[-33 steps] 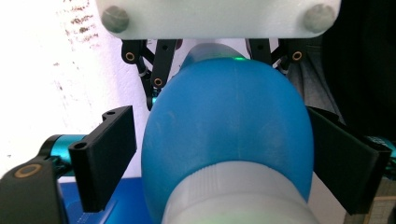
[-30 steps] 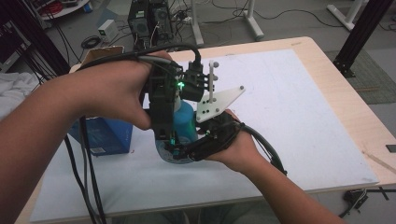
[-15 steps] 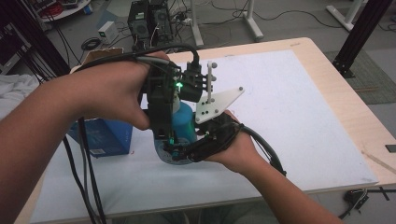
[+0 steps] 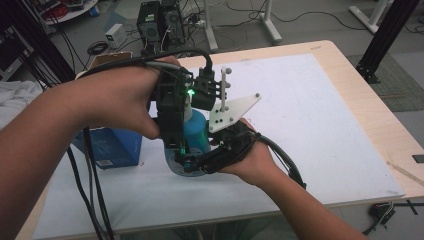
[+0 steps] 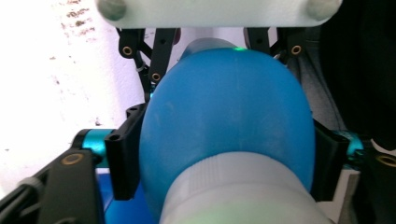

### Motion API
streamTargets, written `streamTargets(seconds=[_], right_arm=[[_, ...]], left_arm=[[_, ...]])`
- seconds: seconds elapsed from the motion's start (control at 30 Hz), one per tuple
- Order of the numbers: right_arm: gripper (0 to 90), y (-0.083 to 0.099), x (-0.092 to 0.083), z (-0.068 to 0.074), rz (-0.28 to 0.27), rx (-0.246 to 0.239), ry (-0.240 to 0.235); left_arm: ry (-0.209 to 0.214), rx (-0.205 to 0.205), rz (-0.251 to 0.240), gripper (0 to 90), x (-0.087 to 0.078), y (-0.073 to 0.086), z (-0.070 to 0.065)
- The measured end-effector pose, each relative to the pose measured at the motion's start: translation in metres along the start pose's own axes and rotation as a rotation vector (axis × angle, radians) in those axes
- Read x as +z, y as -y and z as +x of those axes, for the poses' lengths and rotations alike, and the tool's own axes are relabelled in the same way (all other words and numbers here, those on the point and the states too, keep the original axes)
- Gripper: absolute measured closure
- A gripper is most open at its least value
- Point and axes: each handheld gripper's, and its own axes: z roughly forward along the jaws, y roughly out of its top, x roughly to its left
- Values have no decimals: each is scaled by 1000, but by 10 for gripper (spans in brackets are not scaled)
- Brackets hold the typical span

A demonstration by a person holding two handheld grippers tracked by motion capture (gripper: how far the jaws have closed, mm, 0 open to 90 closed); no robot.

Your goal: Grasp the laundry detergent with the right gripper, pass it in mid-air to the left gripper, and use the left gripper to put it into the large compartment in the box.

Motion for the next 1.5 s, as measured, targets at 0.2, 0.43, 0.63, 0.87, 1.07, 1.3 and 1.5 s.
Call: streamTargets(seconds=[0.2,0.43,0.63,0.87,1.07,1.3,1.5], right_arm=[[461,0,0,0,1,0,2],[461,0,0,0,2,-2,1],[462,0,0,0,-4,-1,1],[463,0,0,0,-2,0,2],[460,0,-1,0,-4,-2,3],[444,-1,-3,0,-4,-5,-1],[321,-2,-5,3,10,-17,-1]], left_arm=[[1,-1,6,301,0,0,0],[-5,-1,9,313,0,0,-1],[-4,1,18,367,0,-1,0],[-7,-9,21,382,0,-1,1],[-11,-8,23,387,-1,-1,0],[-7,-7,25,387,-2,-3,0],[0,-17,19,387,-5,-3,1]])
